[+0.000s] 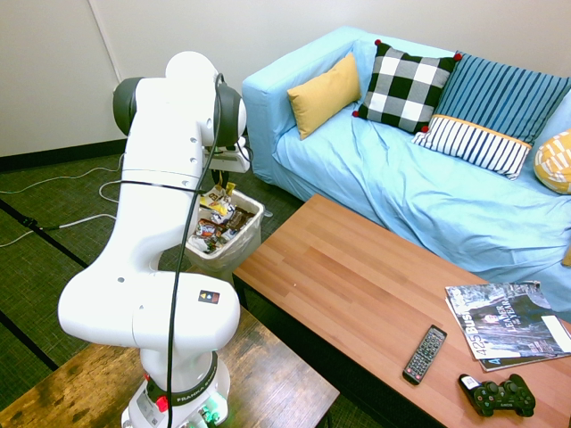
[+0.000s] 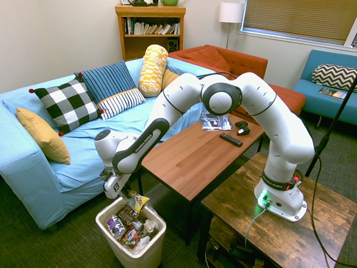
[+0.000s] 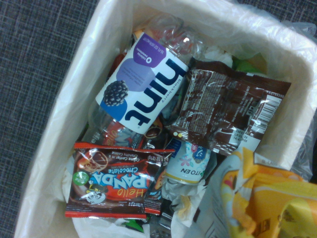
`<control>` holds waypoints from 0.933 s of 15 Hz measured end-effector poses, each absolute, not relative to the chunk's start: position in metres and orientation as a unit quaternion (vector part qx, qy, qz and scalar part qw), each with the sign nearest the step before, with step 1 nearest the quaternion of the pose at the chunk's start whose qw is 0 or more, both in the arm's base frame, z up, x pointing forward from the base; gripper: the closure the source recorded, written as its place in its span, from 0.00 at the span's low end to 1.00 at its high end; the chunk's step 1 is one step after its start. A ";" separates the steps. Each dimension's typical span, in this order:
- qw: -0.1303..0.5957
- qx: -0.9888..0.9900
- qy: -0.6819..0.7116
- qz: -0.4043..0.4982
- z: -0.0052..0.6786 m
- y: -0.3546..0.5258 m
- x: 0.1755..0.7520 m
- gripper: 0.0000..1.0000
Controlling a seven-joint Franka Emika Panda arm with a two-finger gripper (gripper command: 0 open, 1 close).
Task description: Throw the chip bag in the trash bin
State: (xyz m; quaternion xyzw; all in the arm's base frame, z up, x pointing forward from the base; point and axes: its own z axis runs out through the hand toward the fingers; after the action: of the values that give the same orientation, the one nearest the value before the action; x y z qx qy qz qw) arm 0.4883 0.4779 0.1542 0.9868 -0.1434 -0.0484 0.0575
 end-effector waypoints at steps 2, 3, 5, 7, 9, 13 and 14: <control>0.061 0.987 -0.143 -0.048 0.150 0.478 0.487 0.00; 0.063 0.987 -0.142 -0.048 0.147 0.477 0.487 0.00; 0.065 0.987 -0.141 -0.049 0.144 0.478 0.485 0.00; 0.066 0.987 -0.141 -0.048 0.142 0.479 0.483 0.00; 0.065 0.987 -0.141 -0.048 0.142 0.480 0.483 0.00; 0.063 0.986 -0.144 -0.049 0.142 0.480 0.483 0.00; 0.062 0.986 -0.145 -0.050 0.142 0.480 0.483 0.00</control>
State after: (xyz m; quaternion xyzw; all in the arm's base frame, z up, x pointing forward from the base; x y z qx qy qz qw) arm 0.4831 0.4798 0.1418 0.9861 -0.1455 -0.0503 0.0621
